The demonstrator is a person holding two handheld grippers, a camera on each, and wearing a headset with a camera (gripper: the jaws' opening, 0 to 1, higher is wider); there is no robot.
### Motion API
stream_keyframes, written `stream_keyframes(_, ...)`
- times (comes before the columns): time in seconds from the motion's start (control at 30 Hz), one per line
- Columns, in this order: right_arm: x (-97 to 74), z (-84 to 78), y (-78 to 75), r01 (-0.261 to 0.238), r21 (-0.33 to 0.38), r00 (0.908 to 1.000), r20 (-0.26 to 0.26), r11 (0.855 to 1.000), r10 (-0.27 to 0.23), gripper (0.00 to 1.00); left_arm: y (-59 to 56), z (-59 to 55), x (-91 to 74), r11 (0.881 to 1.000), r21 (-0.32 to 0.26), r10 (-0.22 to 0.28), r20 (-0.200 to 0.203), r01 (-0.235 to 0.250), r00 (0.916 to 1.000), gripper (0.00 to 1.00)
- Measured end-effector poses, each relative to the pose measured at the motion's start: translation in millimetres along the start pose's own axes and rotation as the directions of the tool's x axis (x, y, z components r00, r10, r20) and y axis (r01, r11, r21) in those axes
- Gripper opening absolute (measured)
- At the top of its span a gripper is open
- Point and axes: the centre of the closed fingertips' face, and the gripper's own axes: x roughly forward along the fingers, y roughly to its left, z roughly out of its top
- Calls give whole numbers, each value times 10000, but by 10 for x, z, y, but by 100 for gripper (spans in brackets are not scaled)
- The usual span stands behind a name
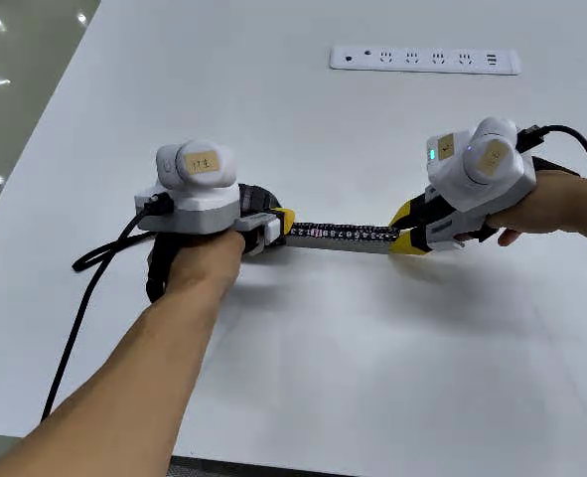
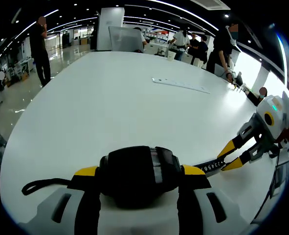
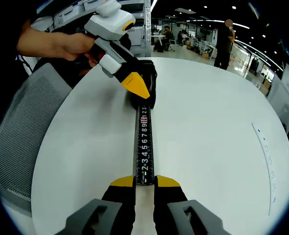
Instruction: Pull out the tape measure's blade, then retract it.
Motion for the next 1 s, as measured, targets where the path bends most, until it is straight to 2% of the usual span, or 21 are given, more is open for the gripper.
stream_keyframes(1.0, 143, 198, -18, -103, 0, 9996, 244, 9999, 103, 10, 7, 4, -2, 9999, -95, -39, -37, 38, 10000, 59)
